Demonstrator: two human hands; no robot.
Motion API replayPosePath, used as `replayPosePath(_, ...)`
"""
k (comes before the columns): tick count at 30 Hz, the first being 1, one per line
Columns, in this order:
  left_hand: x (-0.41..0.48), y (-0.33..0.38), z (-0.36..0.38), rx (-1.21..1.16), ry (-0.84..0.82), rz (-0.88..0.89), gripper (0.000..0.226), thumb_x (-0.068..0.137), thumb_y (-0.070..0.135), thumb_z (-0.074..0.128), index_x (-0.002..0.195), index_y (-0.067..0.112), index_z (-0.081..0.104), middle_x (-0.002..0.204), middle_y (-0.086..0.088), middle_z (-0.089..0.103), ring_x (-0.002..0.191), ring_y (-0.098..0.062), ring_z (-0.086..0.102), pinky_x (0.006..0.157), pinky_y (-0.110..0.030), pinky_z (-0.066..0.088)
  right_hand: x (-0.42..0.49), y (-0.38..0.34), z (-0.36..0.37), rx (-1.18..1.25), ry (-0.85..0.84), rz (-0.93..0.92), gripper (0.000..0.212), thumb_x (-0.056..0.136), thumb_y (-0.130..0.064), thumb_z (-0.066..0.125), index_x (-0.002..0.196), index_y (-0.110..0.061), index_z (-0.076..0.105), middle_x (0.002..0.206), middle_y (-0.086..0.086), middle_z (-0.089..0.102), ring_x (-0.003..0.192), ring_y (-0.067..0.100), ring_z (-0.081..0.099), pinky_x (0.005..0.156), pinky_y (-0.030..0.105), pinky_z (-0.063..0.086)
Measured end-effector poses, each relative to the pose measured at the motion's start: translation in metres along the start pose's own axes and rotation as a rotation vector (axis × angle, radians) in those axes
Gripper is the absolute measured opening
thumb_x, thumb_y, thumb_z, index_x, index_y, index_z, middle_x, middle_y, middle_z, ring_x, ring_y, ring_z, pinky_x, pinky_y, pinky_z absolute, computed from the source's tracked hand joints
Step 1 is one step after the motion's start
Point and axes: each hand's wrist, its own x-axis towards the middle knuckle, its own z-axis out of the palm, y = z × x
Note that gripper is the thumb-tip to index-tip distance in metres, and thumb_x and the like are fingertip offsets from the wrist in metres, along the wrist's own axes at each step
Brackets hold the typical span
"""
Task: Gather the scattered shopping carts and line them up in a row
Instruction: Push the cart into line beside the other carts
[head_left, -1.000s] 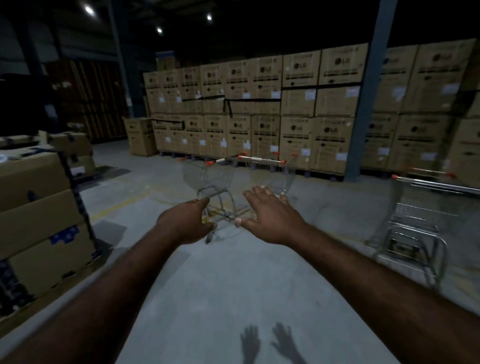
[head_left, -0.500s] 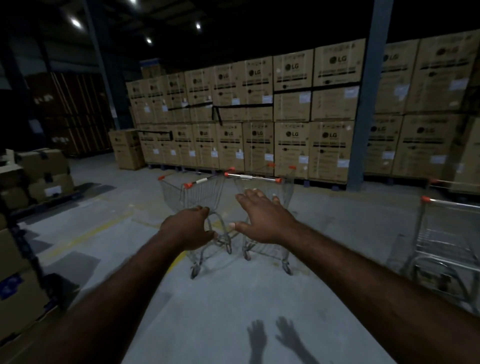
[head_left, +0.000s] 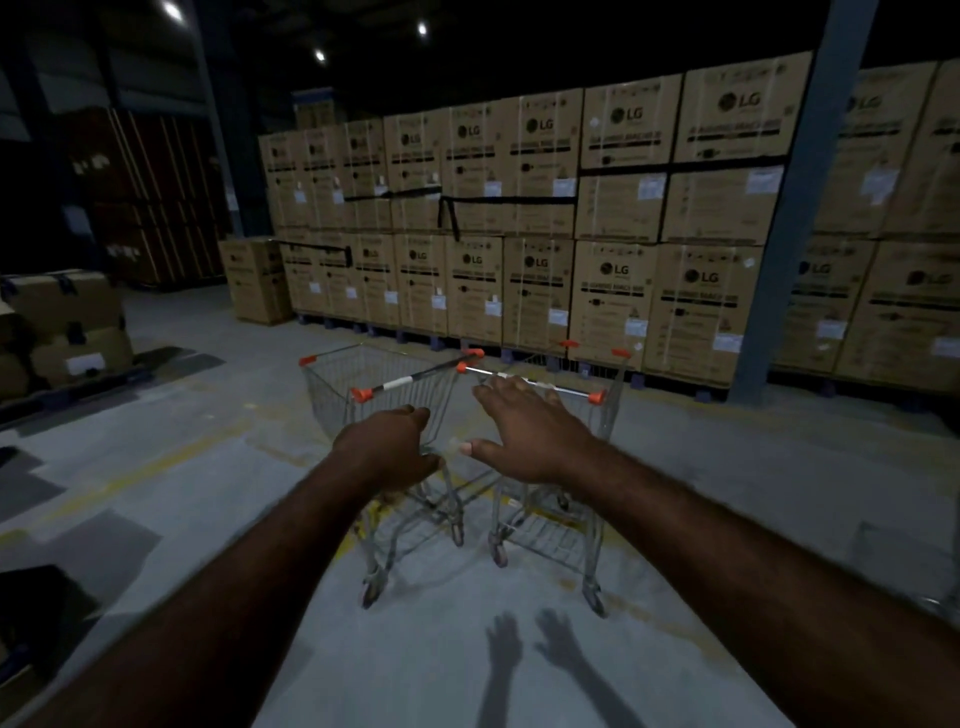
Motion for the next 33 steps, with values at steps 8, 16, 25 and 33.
replayPosePath(8,0.192,-0.062,0.022,-0.068,-0.001,-0.009,0.074,0.091,0.056,0.061,0.148,0.014,0.041,0.15,-0.008,0.049,0.13,-0.025,0.052,0.101,-0.038,0.049,0.184,0.063,0.033,-0.008,-0.013,0.023,0.084,0.096,-0.063,0.047,0.161,-0.022,0.012,0.169,0.005,0.007,0.155,0.024,0.003,0.12,0.059,0.007)
replayPosePath(16,0.335,-0.113,0.063,-0.118,-0.052,-0.064,0.082,0.088,0.061,0.061,0.153,0.018,0.034,0.152,-0.006,0.047,0.132,-0.025,0.051,0.103,-0.043,0.048,0.328,0.114,0.079,0.03,-0.076,-0.019,0.083,0.097,-0.062,0.048,0.161,-0.019,0.016,0.169,0.006,0.009,0.154,0.026,0.007,0.119,0.059,0.01)
replayPosePath(25,0.477,-0.184,0.124,-0.12,-0.136,-0.245,0.083,0.091,0.061,0.059,0.155,0.016,0.03,0.154,-0.009,0.044,0.136,-0.027,0.048,0.105,-0.041,0.046,0.52,0.177,0.156,0.03,-0.174,-0.193,0.077,0.099,-0.057,0.049,0.158,-0.015,0.023,0.162,0.014,0.025,0.148,0.031,0.024,0.116,0.049,0.026)
replayPosePath(33,0.563,-0.226,0.178,-0.162,-0.264,-0.356,0.087,0.094,0.064,0.053,0.16,0.019,0.018,0.163,-0.006,0.03,0.145,-0.027,0.036,0.112,-0.039,0.04,0.652,0.21,0.226,0.015,-0.349,-0.261,0.083,0.095,-0.063,0.052,0.158,-0.016,0.023,0.162,0.013,0.026,0.149,0.029,0.023,0.115,0.047,0.029)
